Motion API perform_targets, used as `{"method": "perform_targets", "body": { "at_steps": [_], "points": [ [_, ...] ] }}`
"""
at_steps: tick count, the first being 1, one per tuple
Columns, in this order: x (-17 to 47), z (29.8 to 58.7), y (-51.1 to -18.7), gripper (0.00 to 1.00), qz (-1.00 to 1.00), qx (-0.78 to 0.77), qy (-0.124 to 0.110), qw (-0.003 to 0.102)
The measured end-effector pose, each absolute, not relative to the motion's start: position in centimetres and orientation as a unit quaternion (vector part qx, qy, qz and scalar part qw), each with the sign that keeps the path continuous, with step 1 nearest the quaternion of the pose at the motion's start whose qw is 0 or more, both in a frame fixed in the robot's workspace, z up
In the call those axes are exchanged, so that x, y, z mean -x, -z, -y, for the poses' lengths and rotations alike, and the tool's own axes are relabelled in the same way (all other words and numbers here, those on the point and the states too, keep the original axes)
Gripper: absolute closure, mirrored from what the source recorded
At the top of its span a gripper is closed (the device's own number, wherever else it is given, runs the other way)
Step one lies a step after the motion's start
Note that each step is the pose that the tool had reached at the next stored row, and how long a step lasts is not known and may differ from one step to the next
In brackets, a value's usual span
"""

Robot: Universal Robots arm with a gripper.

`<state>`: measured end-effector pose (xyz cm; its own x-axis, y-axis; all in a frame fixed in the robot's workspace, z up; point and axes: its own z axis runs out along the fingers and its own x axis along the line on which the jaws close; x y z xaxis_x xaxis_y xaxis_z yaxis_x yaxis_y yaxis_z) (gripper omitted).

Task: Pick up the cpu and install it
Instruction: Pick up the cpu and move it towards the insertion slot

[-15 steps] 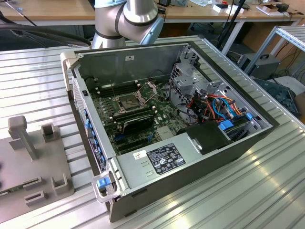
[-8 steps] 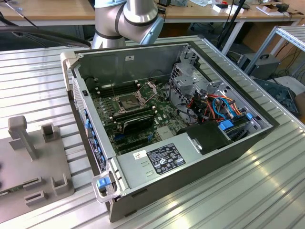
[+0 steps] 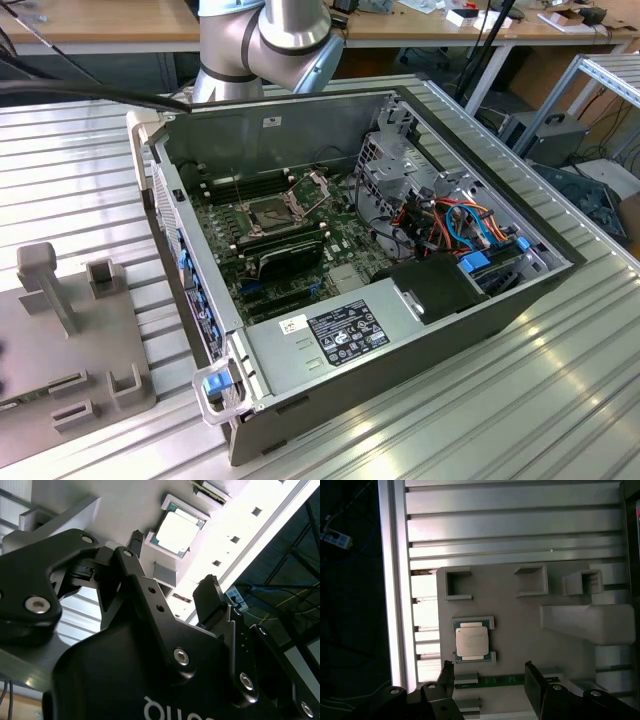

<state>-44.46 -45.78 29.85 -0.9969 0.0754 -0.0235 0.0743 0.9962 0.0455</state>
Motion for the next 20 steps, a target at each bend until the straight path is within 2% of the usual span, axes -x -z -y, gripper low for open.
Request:
{"method": "perform_targets", "body": {
  "at_steps": [20],
  "points": [
    [44.5, 45.8, -26.8, 0.32, -0.999, -0.037, -0.022, 0.013]
  ]
}}
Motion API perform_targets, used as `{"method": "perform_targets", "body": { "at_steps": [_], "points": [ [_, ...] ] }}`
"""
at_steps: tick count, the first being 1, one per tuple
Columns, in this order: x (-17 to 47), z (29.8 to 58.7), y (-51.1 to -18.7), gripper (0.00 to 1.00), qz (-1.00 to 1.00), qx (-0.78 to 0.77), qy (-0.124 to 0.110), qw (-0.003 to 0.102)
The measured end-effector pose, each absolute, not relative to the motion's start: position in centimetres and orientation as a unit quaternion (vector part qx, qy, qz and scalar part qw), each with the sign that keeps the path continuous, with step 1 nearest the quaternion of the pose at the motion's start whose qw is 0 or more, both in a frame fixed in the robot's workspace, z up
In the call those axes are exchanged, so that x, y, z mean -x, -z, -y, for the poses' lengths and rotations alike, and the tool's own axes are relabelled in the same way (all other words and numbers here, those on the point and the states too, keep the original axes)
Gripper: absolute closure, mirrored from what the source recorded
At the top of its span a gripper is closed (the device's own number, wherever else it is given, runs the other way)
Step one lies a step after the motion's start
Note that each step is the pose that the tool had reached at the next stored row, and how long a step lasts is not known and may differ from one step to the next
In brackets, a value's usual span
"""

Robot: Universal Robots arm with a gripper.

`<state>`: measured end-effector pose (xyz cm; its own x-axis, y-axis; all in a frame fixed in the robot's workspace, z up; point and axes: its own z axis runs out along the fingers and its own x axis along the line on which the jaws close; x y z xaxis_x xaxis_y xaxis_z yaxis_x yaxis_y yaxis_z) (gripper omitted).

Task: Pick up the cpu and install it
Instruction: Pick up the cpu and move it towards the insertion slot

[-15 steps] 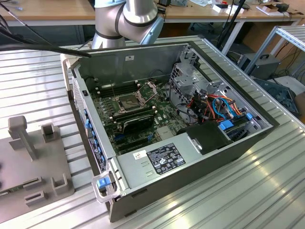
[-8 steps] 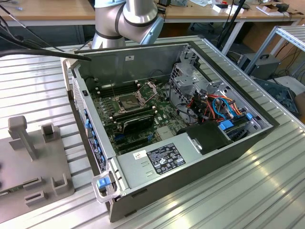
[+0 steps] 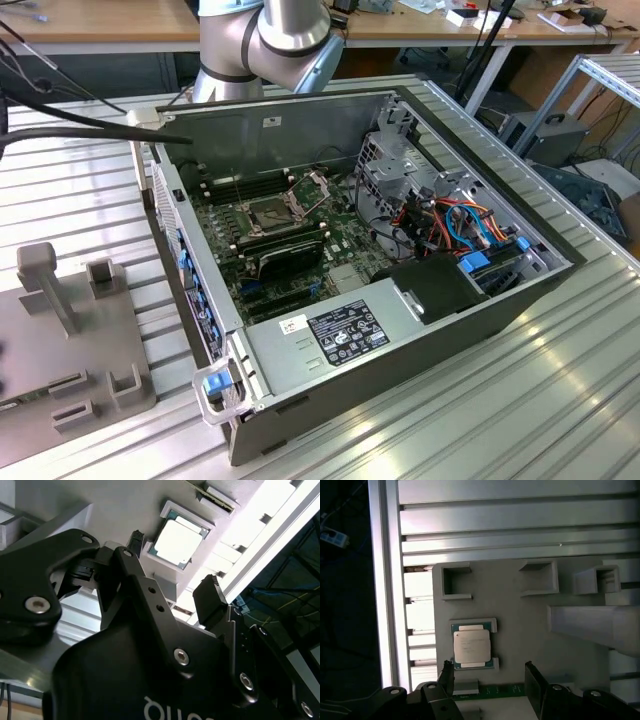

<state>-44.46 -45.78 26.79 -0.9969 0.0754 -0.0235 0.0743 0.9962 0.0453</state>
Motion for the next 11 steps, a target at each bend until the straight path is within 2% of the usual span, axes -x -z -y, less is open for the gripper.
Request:
{"method": "perform_targets", "body": {
  "at_steps": [11],
  "points": [
    [44.46, 45.78, -25.75, 0.32, -0.999, -0.037, -0.022, 0.013]
  ]
}}
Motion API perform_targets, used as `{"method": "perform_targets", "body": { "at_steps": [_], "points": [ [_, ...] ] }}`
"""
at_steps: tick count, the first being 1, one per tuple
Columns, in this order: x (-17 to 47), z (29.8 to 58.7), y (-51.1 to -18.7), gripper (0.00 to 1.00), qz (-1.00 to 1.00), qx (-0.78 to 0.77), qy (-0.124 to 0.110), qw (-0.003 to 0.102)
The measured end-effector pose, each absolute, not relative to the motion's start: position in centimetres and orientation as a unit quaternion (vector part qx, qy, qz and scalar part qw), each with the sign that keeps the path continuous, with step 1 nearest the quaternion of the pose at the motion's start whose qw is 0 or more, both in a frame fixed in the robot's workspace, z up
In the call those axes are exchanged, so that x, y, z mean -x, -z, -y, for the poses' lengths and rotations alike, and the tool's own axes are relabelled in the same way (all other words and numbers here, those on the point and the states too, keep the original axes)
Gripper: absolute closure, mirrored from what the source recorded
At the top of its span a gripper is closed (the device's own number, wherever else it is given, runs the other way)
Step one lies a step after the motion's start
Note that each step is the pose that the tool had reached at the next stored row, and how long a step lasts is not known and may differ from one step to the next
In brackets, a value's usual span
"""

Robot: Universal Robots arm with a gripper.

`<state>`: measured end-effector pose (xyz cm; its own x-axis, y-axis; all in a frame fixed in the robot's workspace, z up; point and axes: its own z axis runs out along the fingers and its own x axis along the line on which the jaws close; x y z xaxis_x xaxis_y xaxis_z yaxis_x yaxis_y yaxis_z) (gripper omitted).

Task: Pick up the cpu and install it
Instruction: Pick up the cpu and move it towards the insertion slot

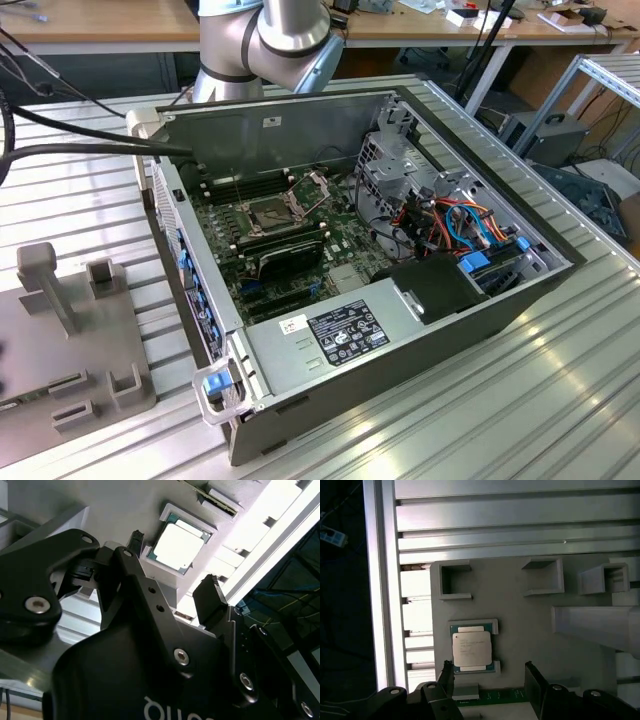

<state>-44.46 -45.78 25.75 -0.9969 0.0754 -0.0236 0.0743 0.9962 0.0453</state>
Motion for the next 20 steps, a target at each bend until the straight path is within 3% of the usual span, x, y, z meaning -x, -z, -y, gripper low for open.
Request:
{"method": "perform_targets", "body": {
  "at_steps": [20],
  "points": [
    [44.5, 45.7, -23.3, 0.32, -0.999, -0.037, -0.022, 0.013]
  ]
}}
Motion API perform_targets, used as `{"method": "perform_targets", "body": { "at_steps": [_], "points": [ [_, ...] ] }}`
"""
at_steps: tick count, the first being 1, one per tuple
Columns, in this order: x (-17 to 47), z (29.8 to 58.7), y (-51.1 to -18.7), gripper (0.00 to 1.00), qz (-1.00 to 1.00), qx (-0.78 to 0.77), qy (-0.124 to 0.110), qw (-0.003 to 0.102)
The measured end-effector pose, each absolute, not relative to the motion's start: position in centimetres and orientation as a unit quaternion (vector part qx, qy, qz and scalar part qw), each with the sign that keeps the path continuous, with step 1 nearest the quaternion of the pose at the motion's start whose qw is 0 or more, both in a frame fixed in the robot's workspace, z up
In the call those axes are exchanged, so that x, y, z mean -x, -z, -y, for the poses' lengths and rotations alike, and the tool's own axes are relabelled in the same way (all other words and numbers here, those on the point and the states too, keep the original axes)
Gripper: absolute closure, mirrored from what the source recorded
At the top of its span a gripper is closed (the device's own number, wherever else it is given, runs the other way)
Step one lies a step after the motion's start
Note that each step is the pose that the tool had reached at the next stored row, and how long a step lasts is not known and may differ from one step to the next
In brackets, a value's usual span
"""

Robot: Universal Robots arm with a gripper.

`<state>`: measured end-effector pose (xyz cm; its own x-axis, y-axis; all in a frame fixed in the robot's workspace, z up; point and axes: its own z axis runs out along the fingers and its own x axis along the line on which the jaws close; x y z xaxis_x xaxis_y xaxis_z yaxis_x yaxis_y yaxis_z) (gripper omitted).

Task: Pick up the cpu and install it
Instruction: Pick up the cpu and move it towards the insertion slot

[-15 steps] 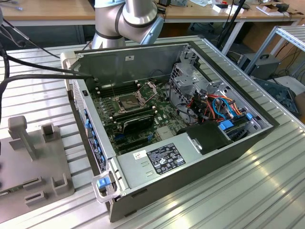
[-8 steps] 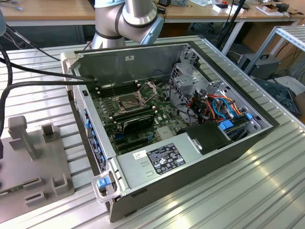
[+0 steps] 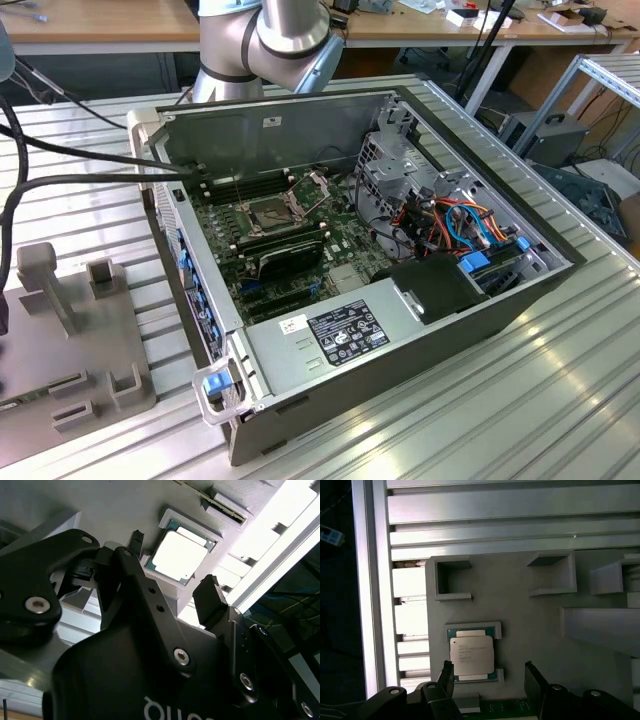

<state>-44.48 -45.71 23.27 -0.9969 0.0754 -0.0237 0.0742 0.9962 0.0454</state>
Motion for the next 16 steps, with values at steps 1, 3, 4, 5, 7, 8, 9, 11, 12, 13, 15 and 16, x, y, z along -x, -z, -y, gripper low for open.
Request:
{"method": "perform_targets", "body": {
  "at_steps": [1, 3, 4, 5, 7, 8, 9, 11, 12, 13, 15, 16],
  "points": [
    [44.5, 45.7, -23.1, 0.32, -0.999, -0.037, -0.022, 0.013],
    [44.5, 45.7, -22.5, 0.32, -0.999, -0.037, -0.022, 0.013],
    [44.5, 45.6, -22.4, 0.32, -0.999, -0.038, -0.022, 0.013],
    [44.6, 45.6, -22.2, 0.32, -0.999, -0.038, -0.022, 0.013],
    [44.6, 45.5, -22.0, 0.32, -0.999, -0.037, -0.022, 0.013],
    [44.7, 45.5, -21.9, 0.32, -0.999, -0.037, -0.022, 0.013],
    [44.7, 45.5, -21.8, 0.32, -0.999, -0.037, -0.022, 0.013],
    [44.8, 45.4, -21.6, 0.32, -0.999, -0.037, -0.022, 0.013],
    [44.8, 45.3, -21.3, 0.32, -0.999, -0.037, -0.022, 0.013],
    [44.8, 45.3, -21.3, 0.32, -0.999, -0.037, -0.022, 0.013],
    [45.2, 45.3, -20.5, 0.32, -0.999, -0.037, -0.022, 0.013],
    [45.2, 45.3, -20.4, 0.32, -0.999, -0.037, -0.022, 0.013]
  ]
}}
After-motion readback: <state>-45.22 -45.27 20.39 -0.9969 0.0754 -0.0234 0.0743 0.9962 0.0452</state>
